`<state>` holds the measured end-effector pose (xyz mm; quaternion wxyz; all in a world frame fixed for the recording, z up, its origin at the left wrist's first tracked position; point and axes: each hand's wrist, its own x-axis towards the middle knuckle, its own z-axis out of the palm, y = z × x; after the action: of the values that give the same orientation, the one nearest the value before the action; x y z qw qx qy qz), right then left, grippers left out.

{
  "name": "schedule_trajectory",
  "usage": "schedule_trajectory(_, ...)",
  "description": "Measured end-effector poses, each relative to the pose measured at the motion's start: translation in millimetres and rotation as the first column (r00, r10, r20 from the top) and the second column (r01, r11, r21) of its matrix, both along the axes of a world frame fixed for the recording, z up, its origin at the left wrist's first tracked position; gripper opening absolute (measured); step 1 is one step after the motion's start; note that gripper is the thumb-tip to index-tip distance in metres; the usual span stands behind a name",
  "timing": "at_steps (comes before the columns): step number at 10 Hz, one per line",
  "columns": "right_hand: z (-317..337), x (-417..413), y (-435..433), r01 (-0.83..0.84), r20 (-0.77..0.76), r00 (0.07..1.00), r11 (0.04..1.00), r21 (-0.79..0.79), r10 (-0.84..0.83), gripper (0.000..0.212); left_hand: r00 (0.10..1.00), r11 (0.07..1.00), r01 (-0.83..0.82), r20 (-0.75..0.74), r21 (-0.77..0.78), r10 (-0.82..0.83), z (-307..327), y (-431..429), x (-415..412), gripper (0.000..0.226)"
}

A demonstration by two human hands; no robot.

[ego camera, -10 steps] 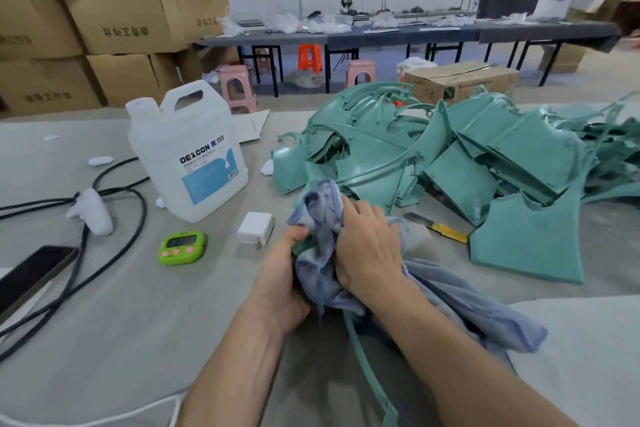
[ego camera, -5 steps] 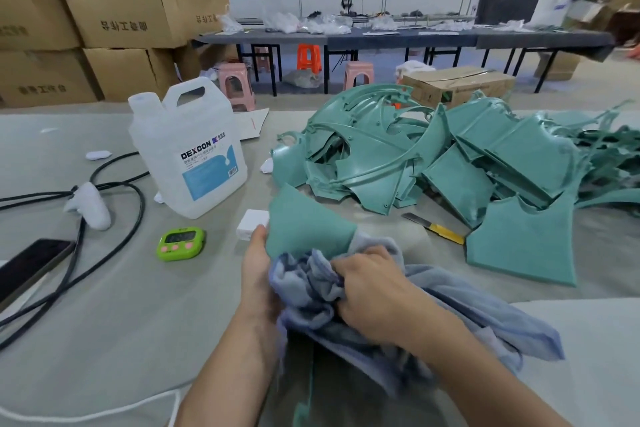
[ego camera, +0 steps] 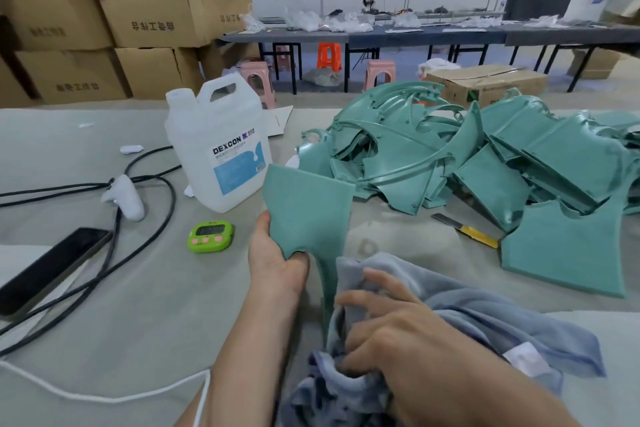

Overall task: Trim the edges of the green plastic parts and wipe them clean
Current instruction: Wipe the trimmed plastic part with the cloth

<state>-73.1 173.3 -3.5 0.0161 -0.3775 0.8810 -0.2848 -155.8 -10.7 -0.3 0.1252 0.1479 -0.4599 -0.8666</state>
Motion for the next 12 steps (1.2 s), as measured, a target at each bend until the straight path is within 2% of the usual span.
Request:
schedule_trajectory(1,7,-11,1,0.17,-0.255,0.957,0.98,0.099,-0.14,0.036,0.998,0.935,0.07,-0.029,0.348,-0.064,-13,-11,-13,0.036)
schedule_trajectory(2,9,-29,18,0.579,-0.471,0.737,0.812,0.07,-0.485,0.035,0.999,0.934,0.014,-0.037,0.356,-0.001,-10,-13,-24,0.023)
schedule_trajectory(3,24,-53,20,0.82,-0.391,0.558,0.559,0.125,-0.732,0.066,0.999,0.861,0.041,-0.018,0.507,-0.036,-10,-10,-31,0.018)
schedule_trajectory(4,33,-57,10,0.702,-0.339,0.637,0.703,-0.118,-0.693,0.1,0.993,0.889,0.081,0.041,0.451,-0.112,-18,-10,-34,0.022)
schedule_trajectory(5,36,-49,-7,0.421,-0.181,0.79,0.732,-0.535,-0.586,0.085,0.988,0.905,0.103,0.062,0.414,-0.141,-20,-7,-37,0.025)
schedule_trajectory(6,25,-55,-23,0.449,0.293,0.883,0.482,-0.752,-0.365,0.066,0.989,0.918,0.095,0.071,0.386,-0.132,-21,-3,-38,0.034)
schedule_trajectory(7,0,-67,-25,0.662,0.667,0.741,0.254,-0.705,-0.08,0.057,0.992,0.913,0.066,0.074,0.402,-0.105,-20,-7,-37,0.038)
schedule_trajectory(8,-15,-75,-15,0.735,0.742,0.67,0.137,-0.664,0.005,0.059,0.992,0.911,0.084,0.058,0.403,-0.116,-19,-11,-36,0.038)
schedule_trajectory(9,-21,-82,-10,0.733,0.738,0.675,0.094,-0.674,0.03,0.058,0.99,0.915,0.099,0.058,0.391,-0.132,-19,-10,-34,0.04)
schedule_trajectory(10,-20,-83,-10,0.727,0.731,0.682,0.112,-0.677,-0.012,0.052,0.982,0.918,0.142,0.063,0.371,-0.177,-22,-8,-30,0.035)
schedule_trajectory(11,-17,-86,-12,0.752,0.752,0.659,0.033,-0.659,0.008,0.03,0.971,0.926,0.199,0.062,0.321,-0.23,-24,-6,-28,0.024)
schedule_trajectory(12,-21,-84,-18,0.749,0.754,0.657,0.139,-0.648,-0.022,0.028,0.964,0.931,0.223,0.074,0.291,-0.254,-24,0,-26,0.03)
